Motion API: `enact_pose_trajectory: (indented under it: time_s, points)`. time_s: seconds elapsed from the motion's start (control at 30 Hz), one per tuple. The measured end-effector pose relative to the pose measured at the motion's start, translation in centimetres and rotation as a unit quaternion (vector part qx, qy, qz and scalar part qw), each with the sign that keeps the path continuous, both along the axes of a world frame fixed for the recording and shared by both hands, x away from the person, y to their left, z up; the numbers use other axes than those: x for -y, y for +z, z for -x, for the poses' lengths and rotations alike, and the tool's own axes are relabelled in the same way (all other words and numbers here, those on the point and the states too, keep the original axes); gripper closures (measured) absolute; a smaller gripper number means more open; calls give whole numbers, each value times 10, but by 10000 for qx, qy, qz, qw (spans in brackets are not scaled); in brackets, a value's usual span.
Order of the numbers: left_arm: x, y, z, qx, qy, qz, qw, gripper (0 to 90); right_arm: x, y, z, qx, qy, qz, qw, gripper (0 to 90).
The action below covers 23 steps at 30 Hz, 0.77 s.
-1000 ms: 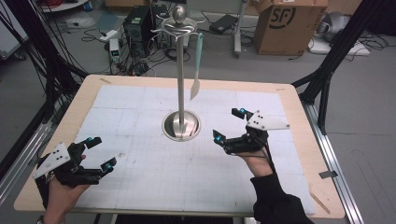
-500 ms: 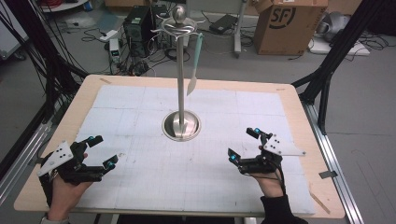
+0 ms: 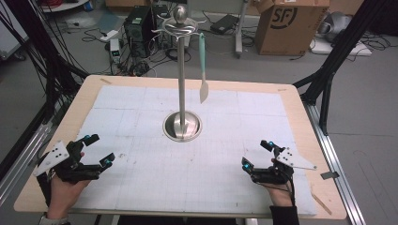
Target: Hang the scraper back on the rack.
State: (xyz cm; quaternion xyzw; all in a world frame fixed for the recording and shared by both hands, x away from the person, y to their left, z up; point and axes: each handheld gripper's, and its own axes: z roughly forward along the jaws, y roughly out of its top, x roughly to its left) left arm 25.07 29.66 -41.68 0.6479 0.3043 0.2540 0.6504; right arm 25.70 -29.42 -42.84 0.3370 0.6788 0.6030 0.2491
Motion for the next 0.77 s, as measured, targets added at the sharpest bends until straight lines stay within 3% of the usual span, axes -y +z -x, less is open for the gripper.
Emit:
enact_pose_trajectory:
  time_s: [0.23, 0.4, 0.57, 0.77]
  points:
    - [1, -4, -2, -37, 71, -103, 9999, 64, 9, -12, 6, -173, -136, 190, 9996, 1]
    - [1, -4, -1, -63, 72, -121, 9999, 64, 23, -12, 10, -149, -262, 185, 9994, 1]
    - [1, -5, -1, -77, 73, -166, 9998, 64, 37, -14, 11, -206, -417, -24, 9989, 1]
    - [2, -5, -2, -127, 29, -171, 9998, 63, 38, -14, 10, -184, -401, -183, 9989, 1]
